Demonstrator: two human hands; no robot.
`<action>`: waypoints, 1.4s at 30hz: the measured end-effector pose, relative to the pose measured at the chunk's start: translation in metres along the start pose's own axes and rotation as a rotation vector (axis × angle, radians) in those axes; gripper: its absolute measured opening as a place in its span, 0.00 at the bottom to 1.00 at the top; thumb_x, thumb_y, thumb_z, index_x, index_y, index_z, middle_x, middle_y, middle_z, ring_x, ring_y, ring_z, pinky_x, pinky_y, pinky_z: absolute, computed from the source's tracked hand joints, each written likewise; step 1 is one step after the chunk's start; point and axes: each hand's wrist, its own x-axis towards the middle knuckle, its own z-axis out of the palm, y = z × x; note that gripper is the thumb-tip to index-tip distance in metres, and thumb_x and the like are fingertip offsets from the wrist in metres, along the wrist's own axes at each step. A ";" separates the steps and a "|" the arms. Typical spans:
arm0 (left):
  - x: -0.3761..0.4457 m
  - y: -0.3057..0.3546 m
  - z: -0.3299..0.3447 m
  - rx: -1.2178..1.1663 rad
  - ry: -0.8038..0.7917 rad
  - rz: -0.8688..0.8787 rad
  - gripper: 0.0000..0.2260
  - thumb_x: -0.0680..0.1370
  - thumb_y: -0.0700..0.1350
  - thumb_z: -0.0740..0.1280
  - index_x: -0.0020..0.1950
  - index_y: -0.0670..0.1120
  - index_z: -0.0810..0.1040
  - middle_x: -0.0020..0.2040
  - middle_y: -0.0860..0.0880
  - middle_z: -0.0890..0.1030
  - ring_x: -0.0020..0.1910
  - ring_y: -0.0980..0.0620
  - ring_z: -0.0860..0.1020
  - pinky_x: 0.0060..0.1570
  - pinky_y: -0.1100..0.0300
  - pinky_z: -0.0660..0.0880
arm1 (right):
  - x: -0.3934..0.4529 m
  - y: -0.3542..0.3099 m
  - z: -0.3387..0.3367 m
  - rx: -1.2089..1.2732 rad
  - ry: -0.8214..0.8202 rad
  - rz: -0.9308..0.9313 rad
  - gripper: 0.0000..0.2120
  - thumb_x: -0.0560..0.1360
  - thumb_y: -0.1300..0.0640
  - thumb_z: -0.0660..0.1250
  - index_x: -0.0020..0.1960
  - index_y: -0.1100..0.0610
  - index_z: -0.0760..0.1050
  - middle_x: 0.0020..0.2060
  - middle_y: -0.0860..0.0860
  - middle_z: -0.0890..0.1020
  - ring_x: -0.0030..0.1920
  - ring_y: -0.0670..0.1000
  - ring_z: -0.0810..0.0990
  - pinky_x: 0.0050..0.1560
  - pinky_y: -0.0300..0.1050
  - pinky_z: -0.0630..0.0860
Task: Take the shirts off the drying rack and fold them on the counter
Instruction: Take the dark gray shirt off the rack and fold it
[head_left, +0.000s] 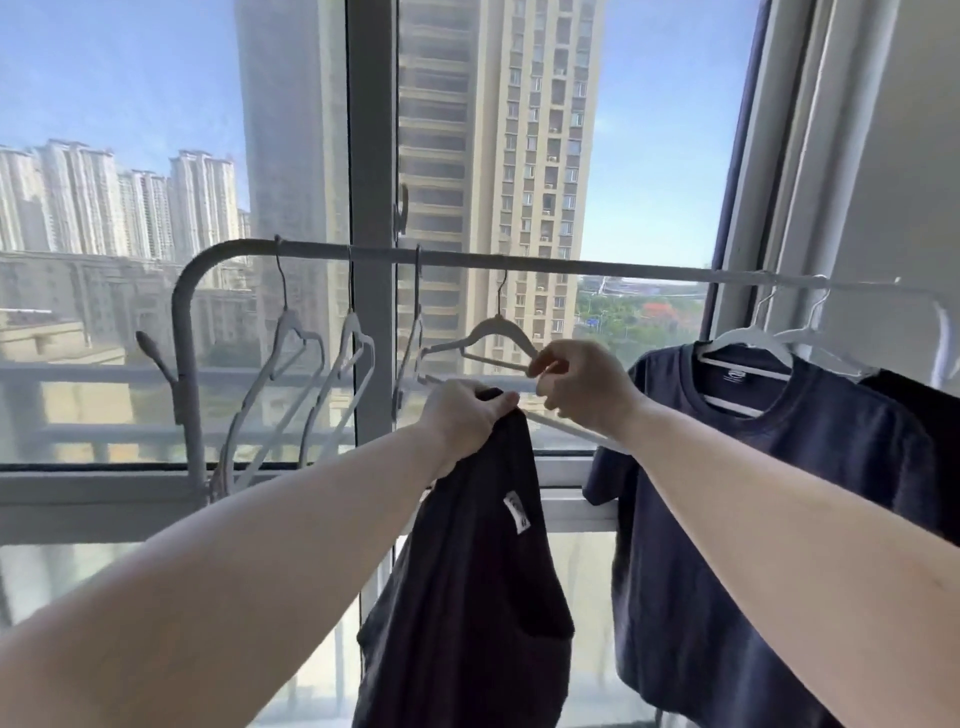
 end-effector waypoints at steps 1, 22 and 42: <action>-0.006 -0.004 0.000 -0.010 0.003 -0.002 0.14 0.76 0.53 0.69 0.50 0.42 0.82 0.39 0.49 0.81 0.41 0.49 0.80 0.42 0.58 0.79 | -0.012 -0.001 0.005 0.064 -0.178 0.067 0.07 0.73 0.63 0.65 0.49 0.55 0.78 0.42 0.51 0.80 0.43 0.51 0.79 0.47 0.47 0.78; -0.253 -0.084 -0.157 0.269 0.544 -0.271 0.12 0.77 0.57 0.65 0.43 0.49 0.81 0.36 0.54 0.79 0.36 0.58 0.75 0.33 0.68 0.68 | -0.158 -0.007 0.126 -0.314 -0.549 0.146 0.09 0.70 0.69 0.57 0.33 0.61 0.69 0.34 0.55 0.73 0.38 0.56 0.72 0.32 0.40 0.66; -0.503 -0.151 -0.476 0.545 0.562 -0.616 0.15 0.75 0.57 0.68 0.46 0.45 0.79 0.43 0.47 0.80 0.48 0.46 0.77 0.48 0.56 0.71 | -0.213 -0.312 0.294 0.311 -1.012 0.056 0.21 0.62 0.43 0.77 0.47 0.57 0.84 0.43 0.55 0.86 0.46 0.57 0.85 0.53 0.51 0.80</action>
